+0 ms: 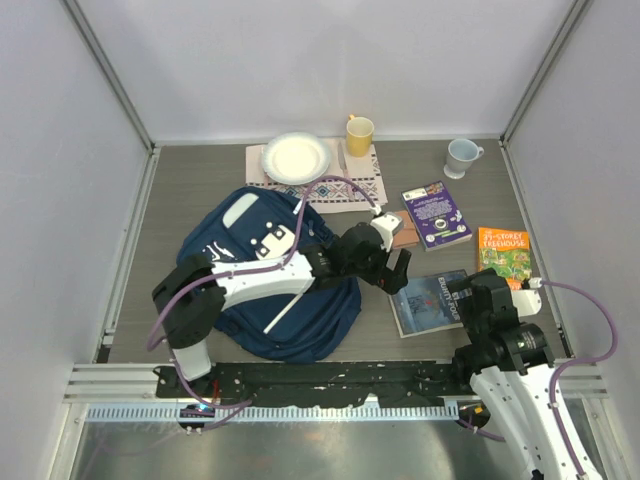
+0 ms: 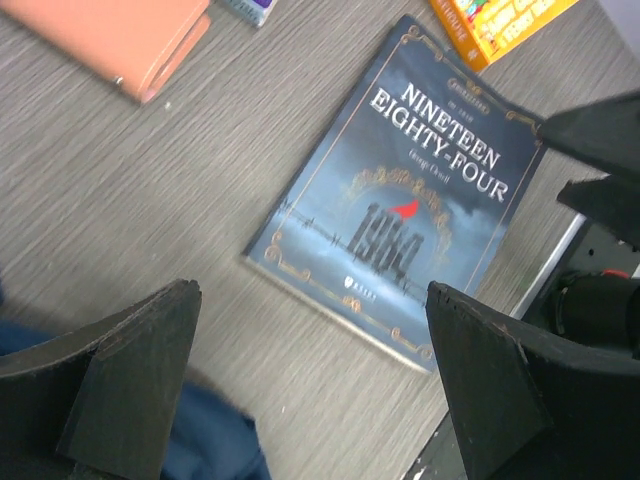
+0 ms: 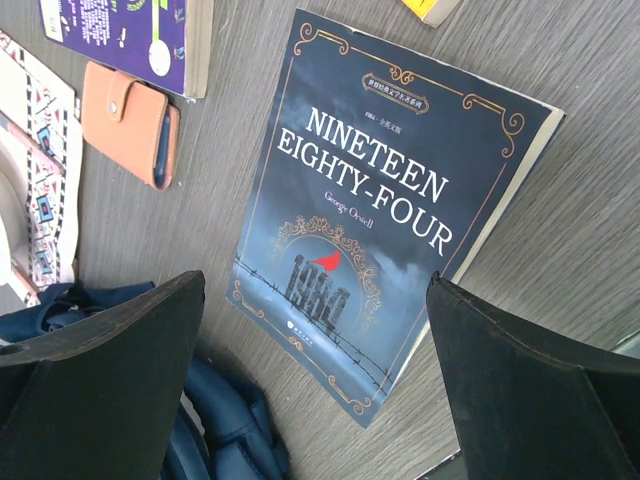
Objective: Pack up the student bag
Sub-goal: Pick up the book from the center of the board.
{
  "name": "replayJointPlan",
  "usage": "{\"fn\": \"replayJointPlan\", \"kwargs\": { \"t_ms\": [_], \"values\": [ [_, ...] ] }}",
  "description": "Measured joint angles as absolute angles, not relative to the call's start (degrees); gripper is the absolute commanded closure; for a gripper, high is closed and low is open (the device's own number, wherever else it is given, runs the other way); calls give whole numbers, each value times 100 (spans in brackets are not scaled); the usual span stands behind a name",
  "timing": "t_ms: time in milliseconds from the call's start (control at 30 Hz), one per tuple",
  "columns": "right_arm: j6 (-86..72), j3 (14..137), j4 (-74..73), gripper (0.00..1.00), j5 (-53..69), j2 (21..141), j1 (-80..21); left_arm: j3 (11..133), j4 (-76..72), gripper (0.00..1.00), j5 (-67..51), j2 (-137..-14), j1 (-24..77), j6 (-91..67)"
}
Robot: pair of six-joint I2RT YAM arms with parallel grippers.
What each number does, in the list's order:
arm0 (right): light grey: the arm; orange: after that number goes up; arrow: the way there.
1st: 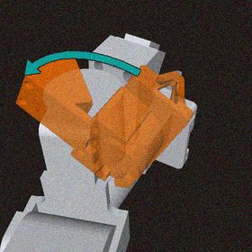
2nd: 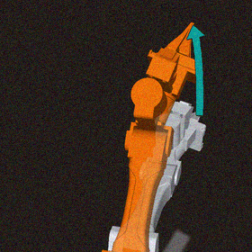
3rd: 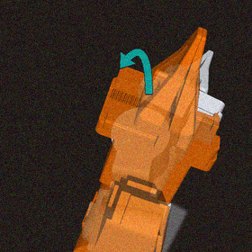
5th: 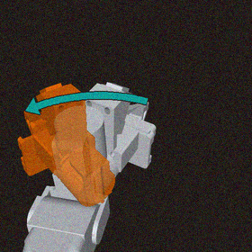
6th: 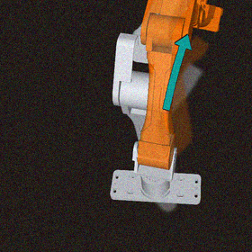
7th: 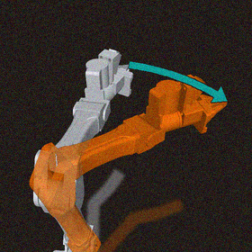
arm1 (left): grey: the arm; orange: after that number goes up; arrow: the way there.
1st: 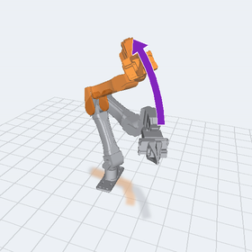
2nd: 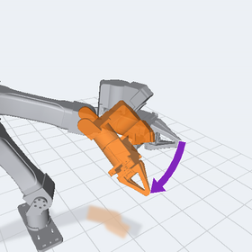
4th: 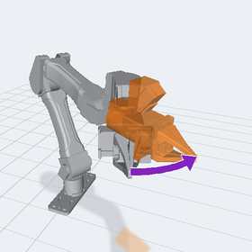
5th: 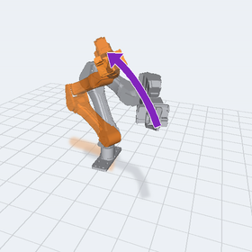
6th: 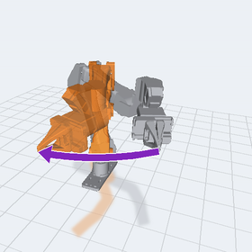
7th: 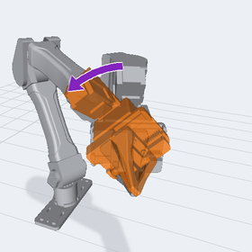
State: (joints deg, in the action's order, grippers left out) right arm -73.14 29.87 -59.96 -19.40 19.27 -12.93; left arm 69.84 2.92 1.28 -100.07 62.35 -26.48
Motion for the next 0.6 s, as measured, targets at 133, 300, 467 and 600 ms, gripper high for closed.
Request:
{"fn": "replayJointPlan", "kwargs": {
  "t_ms": [133,300,467,600],
  "values": [
    [-7319,2952,-5975,2,-1922,2163,-1293,7498,38,0,-482,-10648,6077,-2655],
    [-7277,2825,-5913,2,-1914,2657,-1293,7760,-237,1,-1048,-11288,6073,-2705],
    [-7227,2648,-5769,2,-1876,2961,-1293,7771,-296,0,-1299,-11697,6073,-2827],
    [-7190,2499,-5448,4,-1750,3282,-1293,7771,-423,0,-1317,-11745,6073,-2875]
  ]
}}
